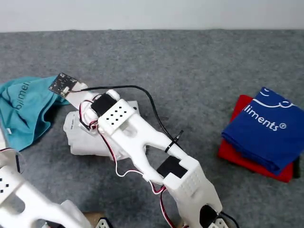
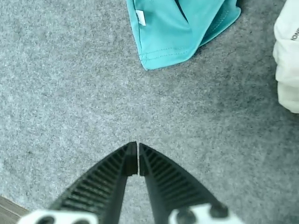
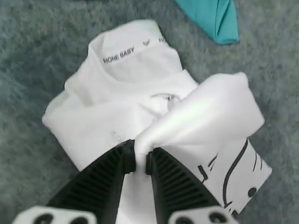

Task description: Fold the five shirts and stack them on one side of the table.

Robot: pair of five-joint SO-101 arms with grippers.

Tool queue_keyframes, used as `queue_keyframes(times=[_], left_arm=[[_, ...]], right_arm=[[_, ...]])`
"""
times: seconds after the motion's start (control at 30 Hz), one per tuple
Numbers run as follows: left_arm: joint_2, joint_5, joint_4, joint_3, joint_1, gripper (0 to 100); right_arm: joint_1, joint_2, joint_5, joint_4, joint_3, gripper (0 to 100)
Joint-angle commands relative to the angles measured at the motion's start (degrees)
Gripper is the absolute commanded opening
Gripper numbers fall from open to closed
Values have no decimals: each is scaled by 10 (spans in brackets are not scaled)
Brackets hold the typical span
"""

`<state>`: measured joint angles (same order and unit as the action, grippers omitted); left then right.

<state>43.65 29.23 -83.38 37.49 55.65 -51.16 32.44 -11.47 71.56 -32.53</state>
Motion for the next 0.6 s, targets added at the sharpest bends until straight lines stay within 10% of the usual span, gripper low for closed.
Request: queue_keyframes(times=[0.0, 0.27, 0.57], left_arm=[[18, 1, -4, -5, -5, 15], [18, 1, -1, -4, -5, 15], [18, 2, -1, -4, -5, 15]], right_arm=[[-11, -4, 6, -30, -14, 17], [-22, -15, 11, -30, -44, 244], [46, -15, -40, 159, -137, 2]])
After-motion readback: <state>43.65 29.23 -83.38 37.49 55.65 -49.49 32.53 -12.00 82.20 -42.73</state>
